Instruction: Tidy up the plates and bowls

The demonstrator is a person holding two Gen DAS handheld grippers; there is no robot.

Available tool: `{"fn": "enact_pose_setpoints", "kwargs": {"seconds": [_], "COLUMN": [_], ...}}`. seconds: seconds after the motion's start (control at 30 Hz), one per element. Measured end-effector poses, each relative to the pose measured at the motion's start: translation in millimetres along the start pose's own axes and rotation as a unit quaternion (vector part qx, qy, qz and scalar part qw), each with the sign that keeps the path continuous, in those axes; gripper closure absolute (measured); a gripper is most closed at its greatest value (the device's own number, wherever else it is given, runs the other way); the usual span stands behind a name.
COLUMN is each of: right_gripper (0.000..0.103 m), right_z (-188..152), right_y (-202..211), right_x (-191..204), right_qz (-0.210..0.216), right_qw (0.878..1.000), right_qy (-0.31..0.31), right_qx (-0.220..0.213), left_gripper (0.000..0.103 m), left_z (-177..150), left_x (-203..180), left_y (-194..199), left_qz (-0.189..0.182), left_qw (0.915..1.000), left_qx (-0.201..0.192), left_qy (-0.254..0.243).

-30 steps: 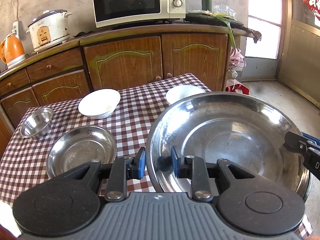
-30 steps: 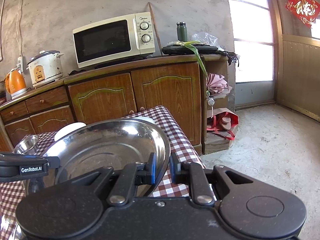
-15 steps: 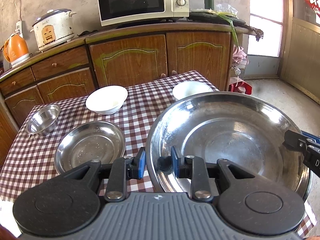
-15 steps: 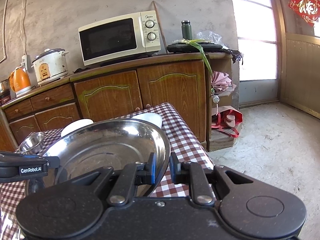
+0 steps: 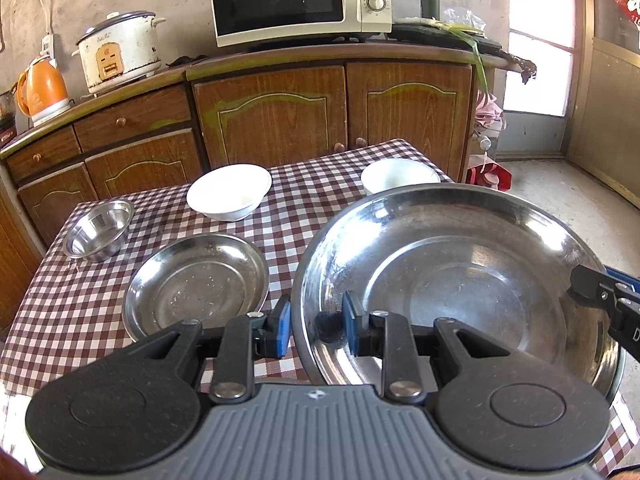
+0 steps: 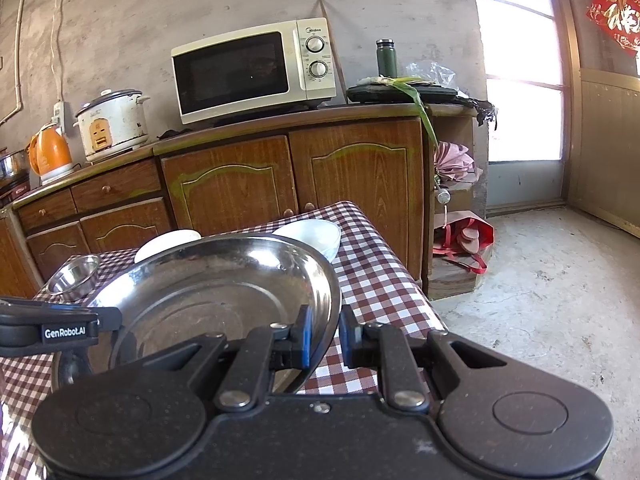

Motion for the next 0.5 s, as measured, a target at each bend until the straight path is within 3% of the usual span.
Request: {"fn": "enact_pose_setpoints", "kwargs": {"seconds": [0.5], "right_gripper": [0.083], "right_z": [-9.3], "right_y": [0.1], "right_x": [16.3], "right_qz": [0.018], "right_qw": [1.0], "right_qy": [0.007], "right_qx": [0.011], "left_gripper": [0.076], "left_z": [-11.1], "left_x": [15.5], "left_y": [0.9], "left_qz": [0.008], "left_qw": [0.9999], "left_qx": [0.009], "left_qy": [0.012]}}
Point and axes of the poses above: each gripper's, at about its wrist camera, not at the fingertips, and y roughly against the way its jaws point, x to its left, z to its top, the point moved 10 cm from there along -y, roughly the way its jaws point, and after that the axes turned 2 degrees about x, right-handed, at the moved point
